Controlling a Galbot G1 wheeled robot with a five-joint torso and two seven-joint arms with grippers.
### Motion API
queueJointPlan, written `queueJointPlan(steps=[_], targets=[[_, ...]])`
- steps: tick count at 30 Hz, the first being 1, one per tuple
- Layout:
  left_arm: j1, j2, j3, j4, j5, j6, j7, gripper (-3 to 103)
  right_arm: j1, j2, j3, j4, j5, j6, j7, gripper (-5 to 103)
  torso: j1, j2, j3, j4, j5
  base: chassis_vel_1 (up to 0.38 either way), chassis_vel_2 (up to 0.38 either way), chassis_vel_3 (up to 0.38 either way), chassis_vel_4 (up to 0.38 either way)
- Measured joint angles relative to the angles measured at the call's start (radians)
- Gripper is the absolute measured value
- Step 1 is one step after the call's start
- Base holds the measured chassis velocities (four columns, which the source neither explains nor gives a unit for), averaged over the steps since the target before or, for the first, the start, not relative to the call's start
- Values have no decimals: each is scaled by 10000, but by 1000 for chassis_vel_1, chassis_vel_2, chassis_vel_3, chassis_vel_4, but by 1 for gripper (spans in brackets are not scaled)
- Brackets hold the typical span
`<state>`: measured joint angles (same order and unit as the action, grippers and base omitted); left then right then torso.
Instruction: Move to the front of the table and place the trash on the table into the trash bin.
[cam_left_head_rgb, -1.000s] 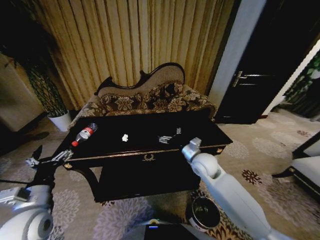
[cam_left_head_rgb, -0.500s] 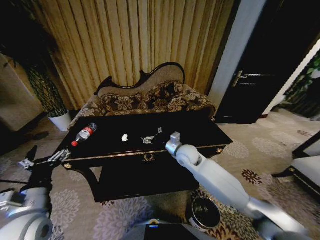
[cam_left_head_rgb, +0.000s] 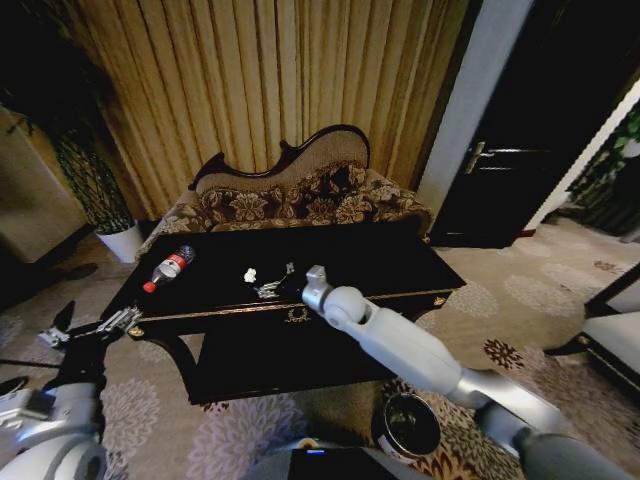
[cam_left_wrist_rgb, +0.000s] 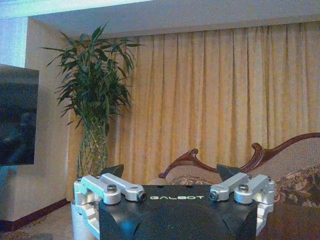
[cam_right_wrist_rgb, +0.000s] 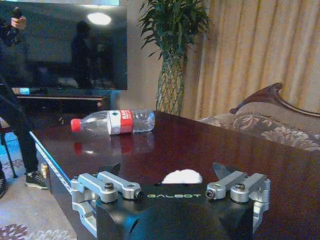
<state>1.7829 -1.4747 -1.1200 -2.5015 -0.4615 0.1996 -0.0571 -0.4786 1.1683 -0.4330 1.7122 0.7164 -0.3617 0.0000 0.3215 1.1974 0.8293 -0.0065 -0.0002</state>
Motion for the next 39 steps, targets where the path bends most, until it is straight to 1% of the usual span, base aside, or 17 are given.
queueJointPlan(steps=[2, 5, 8, 15, 24, 25, 26, 29, 30, 33, 35, 36, 37, 39], targets=[[-2, 13, 0, 1, -9, -2, 0, 100, 77, 122, -41, -97, 0, -49, 0, 100, 0, 0, 0, 0, 0, 0, 0, 0, 0], [-100, 68, 20, 6, -50, -5, -1, 100, 337, 572, -115, -632, 10, -139, 0, 100, 0, 0, 0, 0, 0, 0, 0, 0, 0], [-123, 89, 38, 8, -58, -6, -2, 100, 414, 738, -119, -1053, -23, -132, 0, 100, 0, 0, 0, -1, -1, 0, 0, 0, 0], [-132, 217, 9, 12, -89, -16, 0, 100, 522, 922, -117, -1923, -244, -59, 0, 100, 0, 0, 0, -1, 0, 0, 0, 0, 0], [-207, 317, 6, 14, -118, -22, -5, 100, 519, 1076, -164, -2285, -336, -3, 1, 100, 0, 0, 0, 0, 1, 0, 0, 0, 0], [-214, 315, 4, 14, -118, -22, -7, 100, 502, 1081, -198, -2285, -341, 17, 0, 102, 0, 0, 0, 0, 0, 0, 0, 0, 0], [-214, 315, 4, 14, -118, -22, -7, 100, 502, 1081, -198, -2285, -341, 17, 0, 102, 0, 0, 0, 0, 0, 0, 0, 0, 0], [-222, 315, -16, 14, -121, -27, -9, 100, 479, 1131, -238, -2273, -350, 46, 0, 88, 0, 0, 0, -1, 1, 0, 0, 0, 0], [-222, 315, -16, 14, -121, -27, -9, 100, 479, 1131, -238, -2273, -350, 46, 0, 88, 0, 0, 0, -1, 1, 0, 0, 0, 0], [-225, 355, -76, 14, -203, -33, -13, 100, 472, 1158, -248, -2255, -357, 62, 0, 72, 0, 0, 0, 0, 0, 0, 0, 0, 0], [-227, 366, -89, 14, -259, -33, -13, 100, 465, 1158, -250, -2246, -358, 69, 0, 72, 0, 0, 0, -1, 1, 0, 0, 0, 0], [-229, 381, -106, 14, -303, -33, -14, 100, 453, 1148, -250, -2242, -364, 78, 0, 66, 0, 0, 0, 0, 0, 0, 0, 0, 0], [-229, 381, -106, 14, -303, -33, -14, 100, 453, 1148, -250, -2242, -364, 78, 0, 66, 0, 0, 0, 0, 0, 0, 0, 0, 0], [-257, 416, -114, 14, -335, -33, -14, 100, 415, 1105, -233, -2240, -388, 123, 0, 55, 0, 0, 0, 0, 0, 0, 0, 0, 0]])
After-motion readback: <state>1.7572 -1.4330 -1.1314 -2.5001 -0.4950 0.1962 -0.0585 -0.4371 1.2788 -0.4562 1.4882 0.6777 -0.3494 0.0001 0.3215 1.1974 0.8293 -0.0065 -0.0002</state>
